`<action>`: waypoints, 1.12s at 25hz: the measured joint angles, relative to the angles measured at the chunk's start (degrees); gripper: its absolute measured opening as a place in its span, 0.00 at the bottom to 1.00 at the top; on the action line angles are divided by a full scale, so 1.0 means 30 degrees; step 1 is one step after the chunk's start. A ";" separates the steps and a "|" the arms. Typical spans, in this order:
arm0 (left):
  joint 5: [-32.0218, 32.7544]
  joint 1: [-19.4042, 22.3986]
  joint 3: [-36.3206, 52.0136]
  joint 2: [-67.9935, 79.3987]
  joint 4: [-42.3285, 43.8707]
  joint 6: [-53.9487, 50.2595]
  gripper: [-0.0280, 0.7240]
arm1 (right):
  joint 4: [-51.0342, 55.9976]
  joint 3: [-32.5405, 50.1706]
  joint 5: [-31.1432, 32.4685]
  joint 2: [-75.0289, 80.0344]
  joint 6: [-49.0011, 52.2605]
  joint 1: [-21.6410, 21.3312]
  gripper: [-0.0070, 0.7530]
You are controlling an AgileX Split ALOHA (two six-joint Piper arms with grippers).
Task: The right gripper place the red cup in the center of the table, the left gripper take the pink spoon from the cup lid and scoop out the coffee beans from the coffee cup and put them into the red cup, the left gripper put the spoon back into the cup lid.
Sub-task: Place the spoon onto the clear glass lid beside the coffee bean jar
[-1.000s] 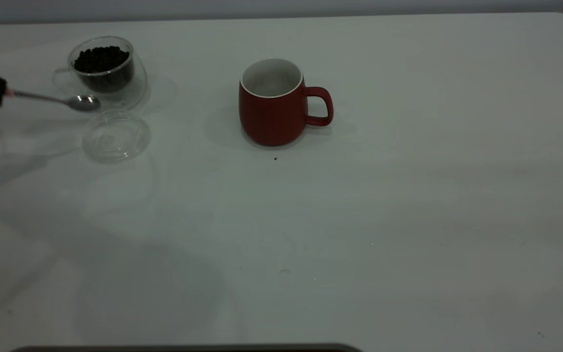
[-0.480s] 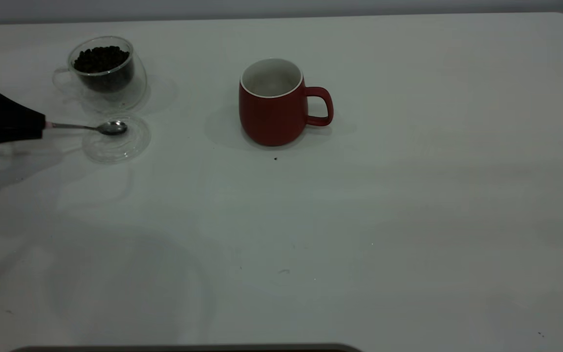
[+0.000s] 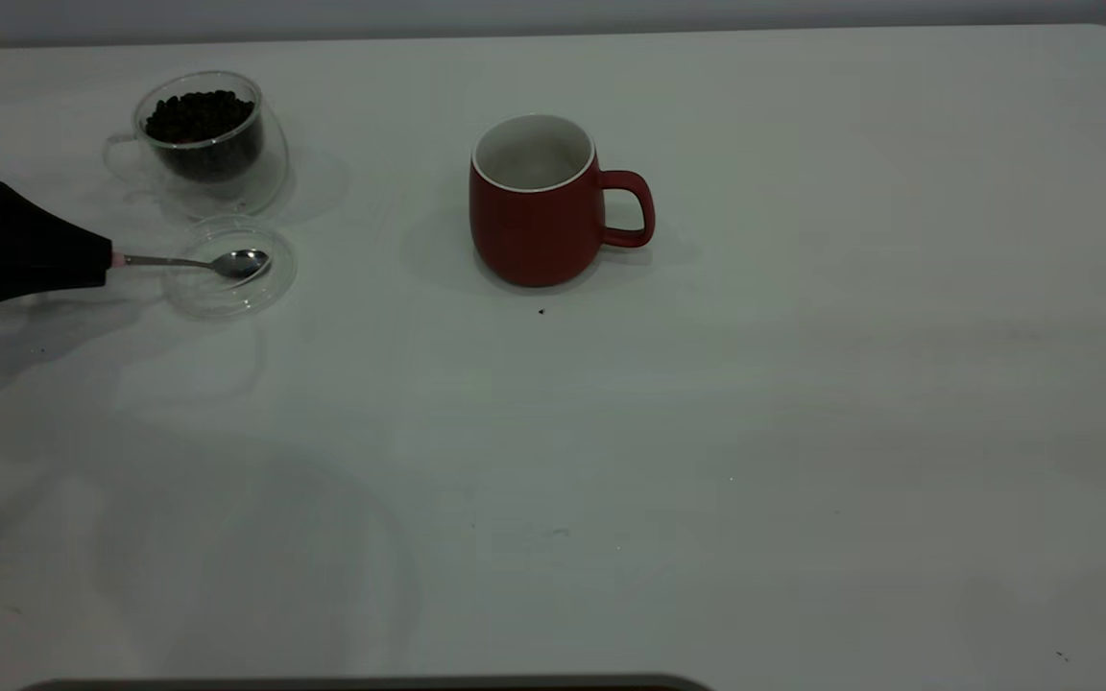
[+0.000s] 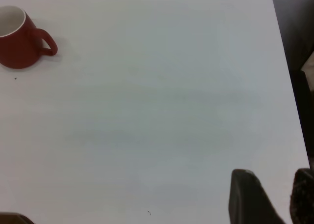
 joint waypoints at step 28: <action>-0.0867 0.0509 -0.0723 -0.0043 -0.1851 0.0418 0.70 | 0.0000 0.0000 0.0000 0.0000 0.0000 0.0000 0.33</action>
